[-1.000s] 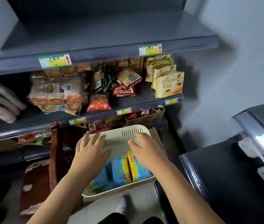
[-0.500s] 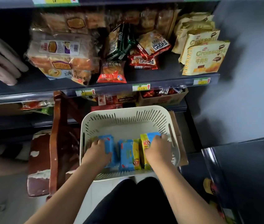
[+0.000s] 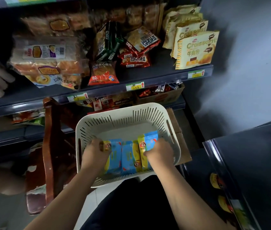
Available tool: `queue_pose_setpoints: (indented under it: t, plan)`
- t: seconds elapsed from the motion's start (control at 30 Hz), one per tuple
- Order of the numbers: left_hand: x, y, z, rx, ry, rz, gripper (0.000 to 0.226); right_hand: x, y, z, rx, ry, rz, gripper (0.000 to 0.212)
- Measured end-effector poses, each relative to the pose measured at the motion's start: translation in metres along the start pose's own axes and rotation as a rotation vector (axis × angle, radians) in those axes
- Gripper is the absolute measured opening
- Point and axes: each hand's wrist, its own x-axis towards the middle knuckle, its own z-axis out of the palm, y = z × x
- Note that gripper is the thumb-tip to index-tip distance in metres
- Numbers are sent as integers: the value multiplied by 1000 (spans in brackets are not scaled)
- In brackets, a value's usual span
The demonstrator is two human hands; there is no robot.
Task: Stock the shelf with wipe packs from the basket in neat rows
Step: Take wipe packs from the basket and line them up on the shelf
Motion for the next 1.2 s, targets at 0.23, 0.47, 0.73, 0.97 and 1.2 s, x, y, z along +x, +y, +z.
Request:
queue_pose_setpoints:
  t: [0.23,0.47,0.73,0.97,1.2]
  plan:
    - [2,15,-25,-243,-28,-100,22,-10,0,-32,193,-22,-43,15]
    - [-11,61,-102,-782,-82,-116,16,-45,-20,-113,526,149,-163,11]
    - [-48,147,-159,-952,-273,147,15,-108,-40,-233,544,353,-430,32]
    - [-113,222,-165,-1016,-559,375,36,-178,-12,-320,740,627,-529,30]
    - [-196,277,-153,-915,-843,546,37,-265,63,-372,673,813,-459,30]
